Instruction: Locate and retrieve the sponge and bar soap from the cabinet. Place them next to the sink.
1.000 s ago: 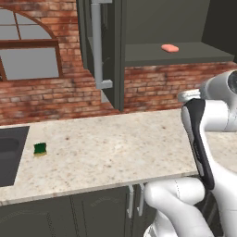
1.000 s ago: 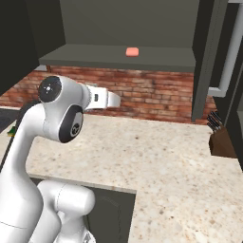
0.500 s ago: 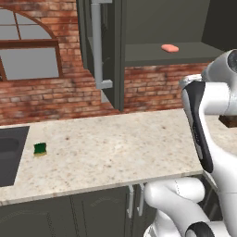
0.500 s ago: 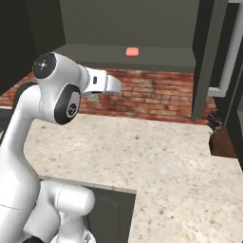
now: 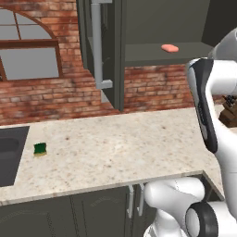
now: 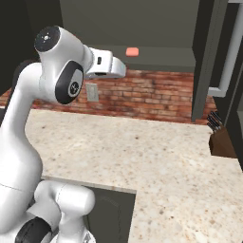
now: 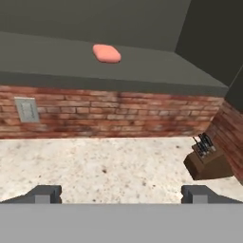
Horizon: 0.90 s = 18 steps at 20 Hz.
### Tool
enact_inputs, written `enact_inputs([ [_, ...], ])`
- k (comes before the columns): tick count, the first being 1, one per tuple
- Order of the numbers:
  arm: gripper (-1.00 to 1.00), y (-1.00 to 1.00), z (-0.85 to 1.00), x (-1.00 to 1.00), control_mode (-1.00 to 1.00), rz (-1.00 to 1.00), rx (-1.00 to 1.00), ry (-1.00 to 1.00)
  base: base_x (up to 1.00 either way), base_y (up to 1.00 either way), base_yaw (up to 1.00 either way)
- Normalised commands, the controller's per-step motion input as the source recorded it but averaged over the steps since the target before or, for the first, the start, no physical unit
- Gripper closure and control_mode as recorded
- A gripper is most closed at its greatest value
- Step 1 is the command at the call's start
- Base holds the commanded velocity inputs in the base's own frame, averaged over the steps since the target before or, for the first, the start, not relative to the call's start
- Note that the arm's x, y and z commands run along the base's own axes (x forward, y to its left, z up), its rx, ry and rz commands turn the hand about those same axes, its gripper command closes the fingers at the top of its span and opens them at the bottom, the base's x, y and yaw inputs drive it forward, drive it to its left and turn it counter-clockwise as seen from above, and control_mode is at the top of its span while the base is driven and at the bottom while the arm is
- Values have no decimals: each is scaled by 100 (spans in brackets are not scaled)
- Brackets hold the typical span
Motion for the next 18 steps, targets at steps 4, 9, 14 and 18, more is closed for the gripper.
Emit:
enact_inputs([
  [4,-100,-9,14,41,-100,0,5,2,0,0,0],
  [9,-100,-3,11,36,-100,0,6,0,0,0,0],
  [14,-100,1,-7,46,-100,0,2,-6,0,0,0],
  [18,-100,0,0,35,-100,0,4,-22,0,0,0],
])
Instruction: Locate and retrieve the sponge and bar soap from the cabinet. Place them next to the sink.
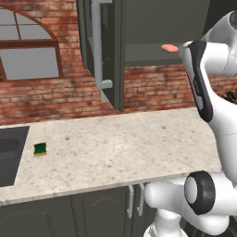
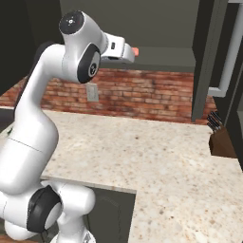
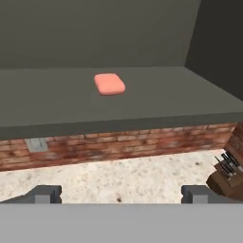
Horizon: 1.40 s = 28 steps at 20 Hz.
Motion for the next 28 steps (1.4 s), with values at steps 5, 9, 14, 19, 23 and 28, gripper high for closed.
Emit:
enact_inputs([
  [5,-100,8,11,24,-100,6,-2,0,0,0,0],
  [9,-100,-1,18,40,-100,4,-7,8,0,0,0],
  [14,-100,-15,1,58,-100,2,-1,3,0,0,0],
  [19,-100,-4,-4,66,-100,0,0,2,0,0,0],
  [23,-100,0,-6,67,-100,0,0,3,0,0,0],
  [28,-100,-9,-9,66,-100,0,0,3,0,0,0],
])
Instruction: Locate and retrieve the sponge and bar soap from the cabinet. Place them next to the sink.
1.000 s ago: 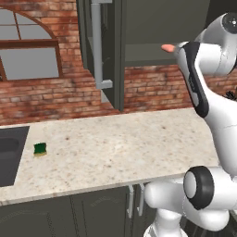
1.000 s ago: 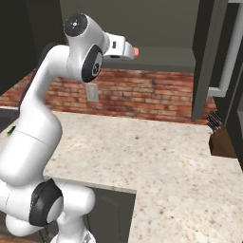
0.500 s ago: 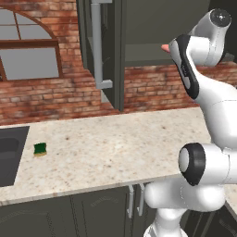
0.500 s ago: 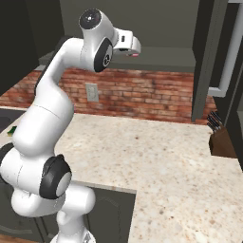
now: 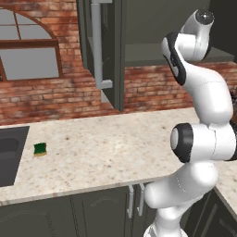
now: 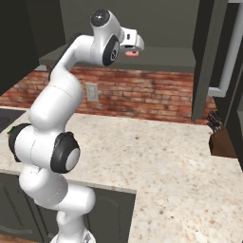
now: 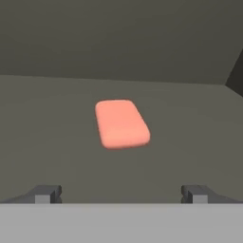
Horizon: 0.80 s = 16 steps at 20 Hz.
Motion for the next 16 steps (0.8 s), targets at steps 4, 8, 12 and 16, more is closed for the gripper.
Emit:
enact_inputs([
  [4,-100,-15,-7,62,-100,0,0,3,0,0,0],
  [8,-100,-18,-1,56,-100,0,0,3,0,0,0],
  [12,-100,-13,0,48,-100,0,0,5,0,0,0],
  [16,-100,3,-4,22,-100,0,0,6,0,0,0],
])
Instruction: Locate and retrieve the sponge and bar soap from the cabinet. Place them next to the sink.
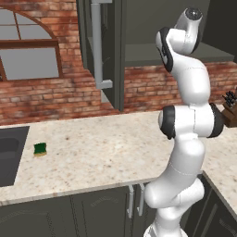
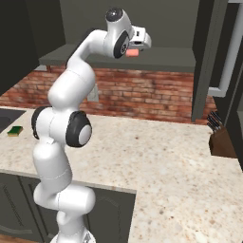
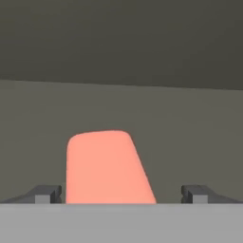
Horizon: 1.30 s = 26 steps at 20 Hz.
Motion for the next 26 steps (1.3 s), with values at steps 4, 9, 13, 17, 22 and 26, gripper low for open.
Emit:
enact_inputs([
  [4,-100,3,-14,15,-100,0,0,6,0,0,0],
  [9,-100,0,-25,18,-100,0,0,3,0,0,0],
  [13,-100,2,-23,12,-100,0,0,2,0,0,0],
  [17,100,5,-15,4,-100,0,1,0,0,0,0],
  [22,100,5,-7,1,-100,0,0,0,0,0,0],
  [26,100,3,0,-22,-100,-3,0,-3,0,0,0],
])
